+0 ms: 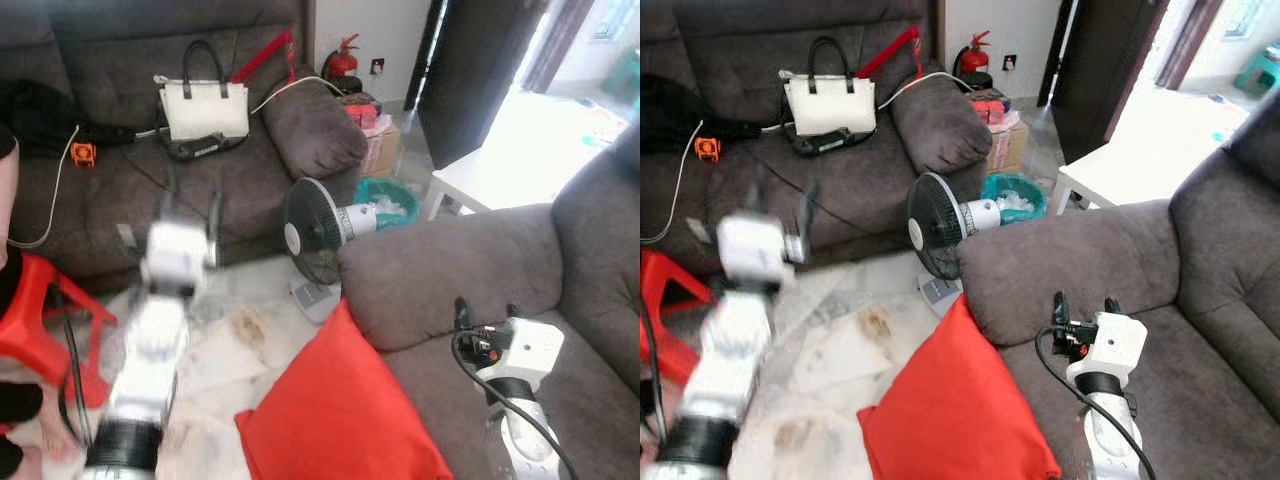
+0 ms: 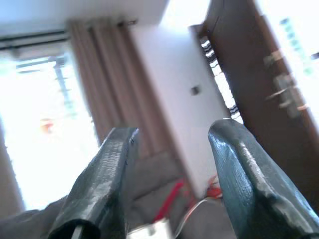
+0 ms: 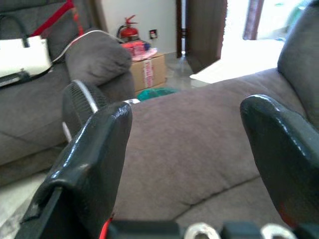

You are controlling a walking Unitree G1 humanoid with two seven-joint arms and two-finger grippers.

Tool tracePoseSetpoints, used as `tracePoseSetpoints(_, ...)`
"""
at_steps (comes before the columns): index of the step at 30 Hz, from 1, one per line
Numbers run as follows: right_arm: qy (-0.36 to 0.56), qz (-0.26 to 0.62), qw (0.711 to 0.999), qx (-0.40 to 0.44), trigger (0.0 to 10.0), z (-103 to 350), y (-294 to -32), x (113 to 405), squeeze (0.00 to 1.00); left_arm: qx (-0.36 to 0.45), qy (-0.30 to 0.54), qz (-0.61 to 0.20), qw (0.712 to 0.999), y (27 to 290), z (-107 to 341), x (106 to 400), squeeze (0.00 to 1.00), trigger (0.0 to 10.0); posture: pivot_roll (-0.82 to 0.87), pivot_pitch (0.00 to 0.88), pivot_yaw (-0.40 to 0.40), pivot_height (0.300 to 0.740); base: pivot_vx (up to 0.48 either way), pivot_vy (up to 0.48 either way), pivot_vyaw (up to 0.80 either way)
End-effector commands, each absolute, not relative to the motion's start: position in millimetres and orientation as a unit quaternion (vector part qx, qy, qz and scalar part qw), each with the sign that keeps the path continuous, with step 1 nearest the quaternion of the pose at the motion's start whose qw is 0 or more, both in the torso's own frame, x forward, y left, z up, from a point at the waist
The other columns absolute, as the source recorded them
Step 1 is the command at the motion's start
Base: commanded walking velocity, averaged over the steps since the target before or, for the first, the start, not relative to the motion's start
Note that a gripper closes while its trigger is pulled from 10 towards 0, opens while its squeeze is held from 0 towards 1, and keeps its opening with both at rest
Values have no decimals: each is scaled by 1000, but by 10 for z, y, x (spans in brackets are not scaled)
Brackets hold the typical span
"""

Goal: Move the pillow to the sofa from floor

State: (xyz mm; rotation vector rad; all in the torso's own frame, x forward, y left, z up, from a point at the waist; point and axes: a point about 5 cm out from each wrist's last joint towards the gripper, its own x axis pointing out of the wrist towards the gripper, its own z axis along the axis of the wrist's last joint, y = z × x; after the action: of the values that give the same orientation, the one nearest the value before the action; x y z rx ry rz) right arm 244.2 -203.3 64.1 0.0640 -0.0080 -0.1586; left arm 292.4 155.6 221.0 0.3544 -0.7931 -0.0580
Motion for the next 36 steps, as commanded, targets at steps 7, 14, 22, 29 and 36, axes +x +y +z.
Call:
tracePoseSetpoints(7, 7, -88, 996, 29, 10000, 592, -2070, 2412, 0, 149, -242, -33, 958, 1623, 1626, 2831, 0, 10000, 60, 32, -33, 740, 0, 0, 0)
tracePoseSetpoints(14, 21, -83, 996, 30, 10000, 527, -2050, 2404, 0, 148, -124, -3, 981, 1823, 1165, 2723, 0, 10000, 65, 30, -33, 740, 0, 0, 0)
tracePoseSetpoints(22, 38, -69, 996, 32, 10000, 435, -2000, 2370, 0, 128, -73, 21, 989, 1888, 926, 2654, 0, 10000, 65, 39, -40, 740, 0, 0, 0)
tracePoseSetpoints(29, 26, -71, 997, 32, 10000, 497, -2003, 2426, 0, 127, -86, 6, 988, 1814, 984, 2727, 0, 10000, 50, 40, -36, 740, 0, 0, 0)
tracePoseSetpoints(36, 19, -68, 997, 31, 10000, 517, -1996, 2430, 0, 130, -85, -2, 988, 1776, 955, 2700, 0, 10000, 52, 44, -30, 740, 0, 0, 0)
